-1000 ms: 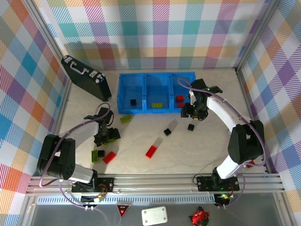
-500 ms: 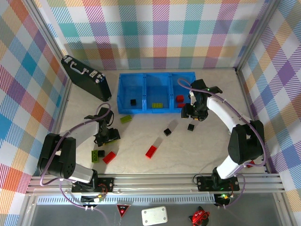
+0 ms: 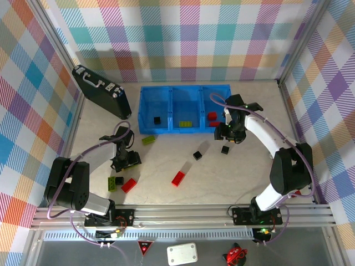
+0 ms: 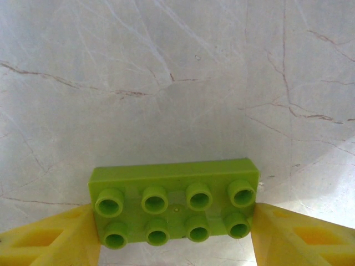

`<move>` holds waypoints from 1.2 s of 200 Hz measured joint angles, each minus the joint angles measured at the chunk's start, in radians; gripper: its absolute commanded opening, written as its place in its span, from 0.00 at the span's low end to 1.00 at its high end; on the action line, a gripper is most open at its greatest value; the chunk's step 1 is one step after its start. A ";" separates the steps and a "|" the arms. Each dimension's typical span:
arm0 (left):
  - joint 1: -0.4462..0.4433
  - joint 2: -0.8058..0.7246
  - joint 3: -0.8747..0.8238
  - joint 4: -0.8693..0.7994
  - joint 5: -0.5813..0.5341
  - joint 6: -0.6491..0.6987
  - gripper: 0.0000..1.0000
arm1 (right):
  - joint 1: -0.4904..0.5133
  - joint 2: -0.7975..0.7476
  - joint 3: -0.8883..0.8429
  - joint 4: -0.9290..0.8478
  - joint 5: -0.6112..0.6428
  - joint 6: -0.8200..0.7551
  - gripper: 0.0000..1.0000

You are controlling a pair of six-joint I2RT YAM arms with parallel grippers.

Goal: Sort the legos into containers by color
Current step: Pick up the lego from the bottom-left of the table, then place the lego in the container.

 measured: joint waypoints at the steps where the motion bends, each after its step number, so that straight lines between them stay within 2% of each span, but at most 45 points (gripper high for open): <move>1: 0.000 0.000 0.000 0.000 0.000 0.000 0.67 | 0.000 0.000 0.000 0.000 0.000 0.000 0.58; 62: -0.027 -0.034 0.043 -0.029 0.010 -0.001 0.66 | 0.000 -0.034 -0.015 -0.001 0.000 0.000 0.58; 124: -0.150 -0.026 0.232 -0.069 0.006 -0.031 0.66 | 0.000 -0.086 -0.044 -0.008 0.018 0.000 0.59; 191: -0.305 0.164 0.509 -0.085 -0.014 -0.071 0.66 | 0.000 -0.171 -0.086 -0.031 0.053 0.000 0.59; 240: -0.380 0.338 0.708 -0.084 -0.018 -0.092 0.65 | 0.000 -0.215 -0.115 -0.038 0.067 0.001 0.60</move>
